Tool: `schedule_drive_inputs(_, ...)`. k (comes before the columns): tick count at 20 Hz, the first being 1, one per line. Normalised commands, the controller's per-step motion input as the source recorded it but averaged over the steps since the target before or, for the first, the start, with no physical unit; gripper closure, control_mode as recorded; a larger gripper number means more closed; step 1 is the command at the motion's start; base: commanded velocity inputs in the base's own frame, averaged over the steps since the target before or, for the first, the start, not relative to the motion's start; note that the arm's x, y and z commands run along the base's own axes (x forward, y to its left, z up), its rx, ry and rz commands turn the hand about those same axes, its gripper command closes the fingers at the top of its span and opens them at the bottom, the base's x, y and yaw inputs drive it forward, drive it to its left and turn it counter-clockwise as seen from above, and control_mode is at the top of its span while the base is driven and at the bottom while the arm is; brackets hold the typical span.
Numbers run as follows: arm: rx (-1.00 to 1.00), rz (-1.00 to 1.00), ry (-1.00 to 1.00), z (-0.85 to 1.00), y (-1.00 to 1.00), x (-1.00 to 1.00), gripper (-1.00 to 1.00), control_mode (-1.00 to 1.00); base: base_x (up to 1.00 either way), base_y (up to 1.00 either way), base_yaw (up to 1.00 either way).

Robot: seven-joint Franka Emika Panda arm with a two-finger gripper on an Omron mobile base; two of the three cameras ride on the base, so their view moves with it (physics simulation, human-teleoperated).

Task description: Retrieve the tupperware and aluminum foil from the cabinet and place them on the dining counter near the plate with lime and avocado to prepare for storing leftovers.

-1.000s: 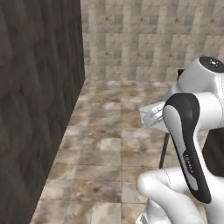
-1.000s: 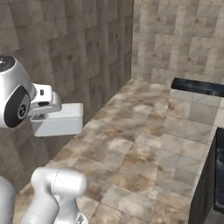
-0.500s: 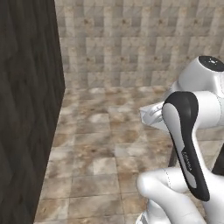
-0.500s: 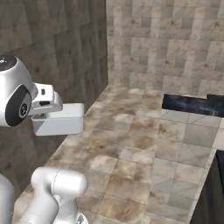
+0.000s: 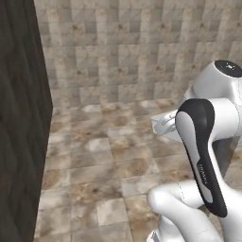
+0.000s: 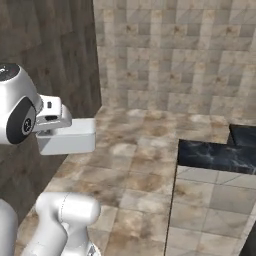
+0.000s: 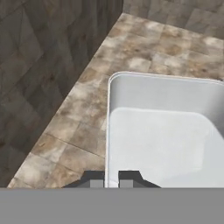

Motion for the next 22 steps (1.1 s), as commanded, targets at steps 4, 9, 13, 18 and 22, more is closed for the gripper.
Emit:
schedule_drive_inputs(4,0.0,0.0,0.0,0.0,0.0,0.0,1.0,1.0,1.0,0.26,-0.3)
schedule_drive_inputs(9,0.0,0.0,0.0,0.0,0.0,0.0,1.0,1.0,1.0,0.3,-0.34)
schedule_drive_inputs(13,0.0,0.0,0.0,0.0,0.0,0.0,1.0,1.0,1.0,0.35,-0.38)
schedule_drive_inputs(18,0.0,0.0,0.0,0.0,0.0,0.0,1.0,1.0,1.0,0.33,-0.41)
schedule_drive_inputs(22,0.0,0.0,0.0,0.0,0.0,0.0,1.0,1.0,1.0,0.31,-0.45)
